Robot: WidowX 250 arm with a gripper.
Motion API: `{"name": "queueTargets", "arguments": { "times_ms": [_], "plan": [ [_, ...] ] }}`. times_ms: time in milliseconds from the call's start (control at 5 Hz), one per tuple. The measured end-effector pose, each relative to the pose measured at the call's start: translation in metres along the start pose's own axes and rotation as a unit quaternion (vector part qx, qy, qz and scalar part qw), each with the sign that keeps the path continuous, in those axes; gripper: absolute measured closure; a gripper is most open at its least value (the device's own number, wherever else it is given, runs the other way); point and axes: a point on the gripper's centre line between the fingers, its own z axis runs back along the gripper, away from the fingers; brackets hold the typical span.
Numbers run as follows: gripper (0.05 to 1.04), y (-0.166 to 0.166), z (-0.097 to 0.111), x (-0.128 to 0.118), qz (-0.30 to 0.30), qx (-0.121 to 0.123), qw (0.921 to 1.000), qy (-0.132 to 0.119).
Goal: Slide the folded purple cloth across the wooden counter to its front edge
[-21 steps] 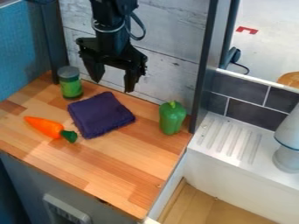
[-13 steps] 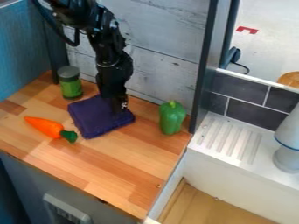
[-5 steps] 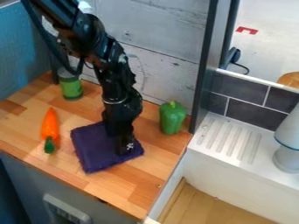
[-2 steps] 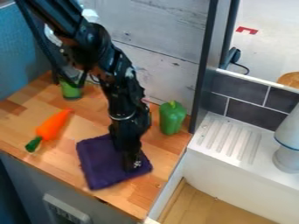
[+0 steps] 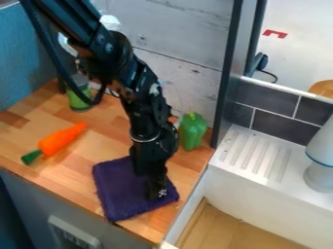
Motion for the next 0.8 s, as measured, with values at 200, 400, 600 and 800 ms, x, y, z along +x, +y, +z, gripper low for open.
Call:
{"name": "queueTargets", "arguments": {
  "times_ms": [200,400,600,800],
  "plan": [
    [0.078,0.0,0.002,0.001,0.006,-0.001,1.0,0.001],
    [0.079,-0.002,0.011,-0.001,0.014,-0.013,0.9998,-0.002],
    [0.081,0.012,0.053,-0.012,0.043,0.015,0.9982,-0.04],
    [0.081,0.021,0.103,-0.035,0.082,0.04,0.9929,-0.077]
  ]
}}
